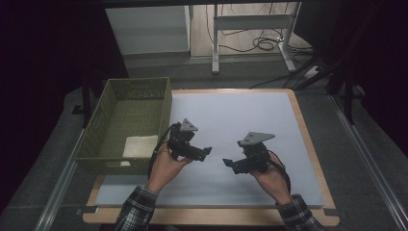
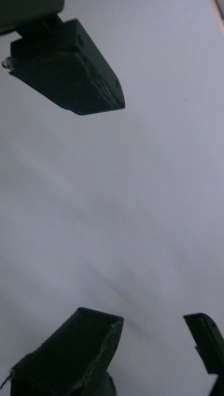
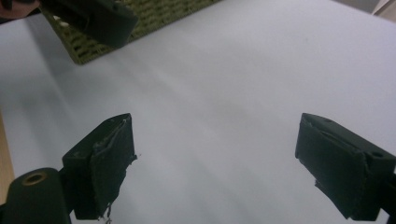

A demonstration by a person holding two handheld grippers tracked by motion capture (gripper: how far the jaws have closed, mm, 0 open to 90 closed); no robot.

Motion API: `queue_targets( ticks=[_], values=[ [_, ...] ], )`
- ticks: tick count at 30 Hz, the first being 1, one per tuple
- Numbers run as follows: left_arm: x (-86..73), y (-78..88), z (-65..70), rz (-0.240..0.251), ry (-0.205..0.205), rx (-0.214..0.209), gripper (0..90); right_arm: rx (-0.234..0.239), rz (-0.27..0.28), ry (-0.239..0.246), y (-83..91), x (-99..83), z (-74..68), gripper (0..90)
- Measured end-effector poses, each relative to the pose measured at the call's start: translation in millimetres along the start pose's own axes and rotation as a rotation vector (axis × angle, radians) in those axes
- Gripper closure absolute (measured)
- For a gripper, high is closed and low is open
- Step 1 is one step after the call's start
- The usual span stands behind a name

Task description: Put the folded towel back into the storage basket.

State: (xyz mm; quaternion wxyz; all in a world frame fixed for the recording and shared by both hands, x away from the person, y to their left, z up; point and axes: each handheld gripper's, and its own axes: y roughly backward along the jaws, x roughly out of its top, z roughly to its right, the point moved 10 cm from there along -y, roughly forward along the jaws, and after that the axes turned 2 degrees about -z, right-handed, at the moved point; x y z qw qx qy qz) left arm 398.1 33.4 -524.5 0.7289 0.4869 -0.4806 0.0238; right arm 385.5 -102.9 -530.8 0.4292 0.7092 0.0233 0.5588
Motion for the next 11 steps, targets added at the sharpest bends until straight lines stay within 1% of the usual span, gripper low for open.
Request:
queue_targets(
  ticks=[4, 6, 8, 11],
  values=[
    [-15.5, -17.3, 8.1, -0.011, 0.000, -0.009, 1.2, -0.016, -0.011, -0.010, 0.4, -15.0, 6.8, 12.0],
    [-23.3, -24.9, 11.5, -0.016, 0.005, -0.021, 1.2, -0.020, -0.011, -0.016, 0.4, -20.9, 9.5, 12.0],
    [-30.7, -31.7, 12.6, -0.024, -0.001, -0.010, 1.1, -0.023, -0.011, -0.019, 0.4, -26.1, 11.3, 12.0],
    [-40.1, -39.3, 14.4, -0.032, -0.002, -0.014, 1.2, -0.030, -0.013, -0.015, -0.2, -32.9, 13.6, 12.0]
  ],
)
